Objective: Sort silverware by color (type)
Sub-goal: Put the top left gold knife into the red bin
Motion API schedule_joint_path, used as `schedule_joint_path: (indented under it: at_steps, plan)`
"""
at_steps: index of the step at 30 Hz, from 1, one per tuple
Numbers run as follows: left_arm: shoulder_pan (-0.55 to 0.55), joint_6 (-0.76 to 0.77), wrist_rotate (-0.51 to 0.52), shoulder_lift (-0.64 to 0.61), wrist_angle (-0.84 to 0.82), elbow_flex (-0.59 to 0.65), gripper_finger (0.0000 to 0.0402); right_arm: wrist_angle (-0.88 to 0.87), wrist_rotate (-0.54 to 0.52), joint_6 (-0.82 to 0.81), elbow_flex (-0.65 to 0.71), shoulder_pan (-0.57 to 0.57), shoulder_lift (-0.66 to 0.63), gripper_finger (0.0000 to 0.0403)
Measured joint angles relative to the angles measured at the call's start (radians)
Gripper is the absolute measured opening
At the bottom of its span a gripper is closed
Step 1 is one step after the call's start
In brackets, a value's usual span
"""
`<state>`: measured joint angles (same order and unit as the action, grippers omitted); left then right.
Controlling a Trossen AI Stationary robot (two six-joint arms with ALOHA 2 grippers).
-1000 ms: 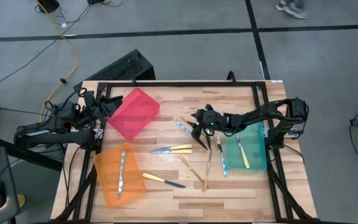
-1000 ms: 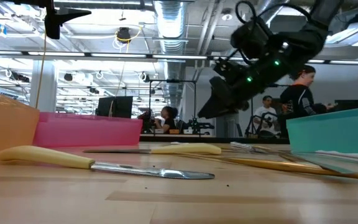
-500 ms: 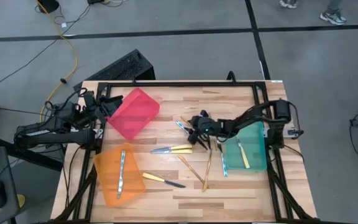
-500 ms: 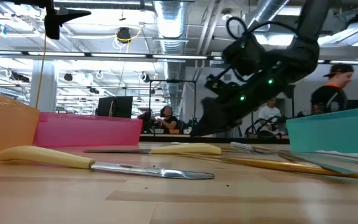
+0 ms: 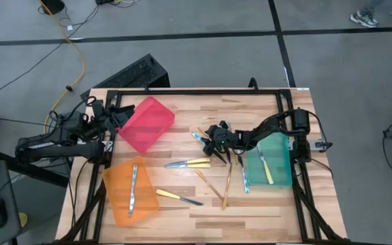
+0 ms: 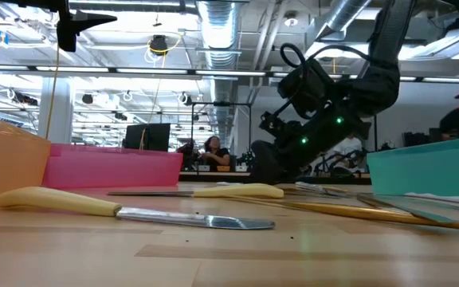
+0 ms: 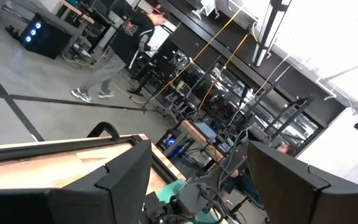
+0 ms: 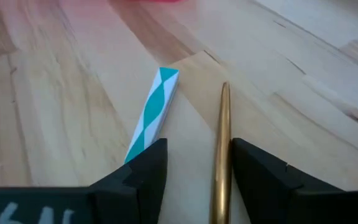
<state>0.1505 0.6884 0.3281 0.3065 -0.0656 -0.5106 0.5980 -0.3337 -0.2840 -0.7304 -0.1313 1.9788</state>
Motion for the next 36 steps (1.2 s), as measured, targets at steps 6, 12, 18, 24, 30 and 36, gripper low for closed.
schedule_joint_path:
  at_steps: [6,12,18,24,30,36]
  plan:
    - [0.0,-0.002,0.0,0.0,0.001,0.0,0.0247,-0.031,0.005,-0.038,0.0,-0.008,0.0,0.0155]
    - [0.0,-0.003,0.0,0.0,0.001,0.0,0.0247,-0.059,0.002,-0.069,0.0,-0.008,-0.001,0.0027]
    - [0.0,-0.003,0.0,0.0,0.001,0.0,0.0247,-0.047,0.002,-0.109,0.002,-0.003,-0.002,0.0023]
    - [0.0,-0.003,0.0,0.0,0.004,0.0,0.0247,-0.046,0.015,-0.111,0.005,-0.011,-0.068,0.0023]
    - [0.0,-0.003,0.0,0.0,0.004,0.0,0.0247,-0.036,0.02,-0.094,0.006,-0.017,-0.162,0.0023]
    - [0.0,-0.003,0.001,0.0,0.004,0.0,0.0247,0.035,0.024,-0.069,0.005,-0.013,-0.215,0.0023]
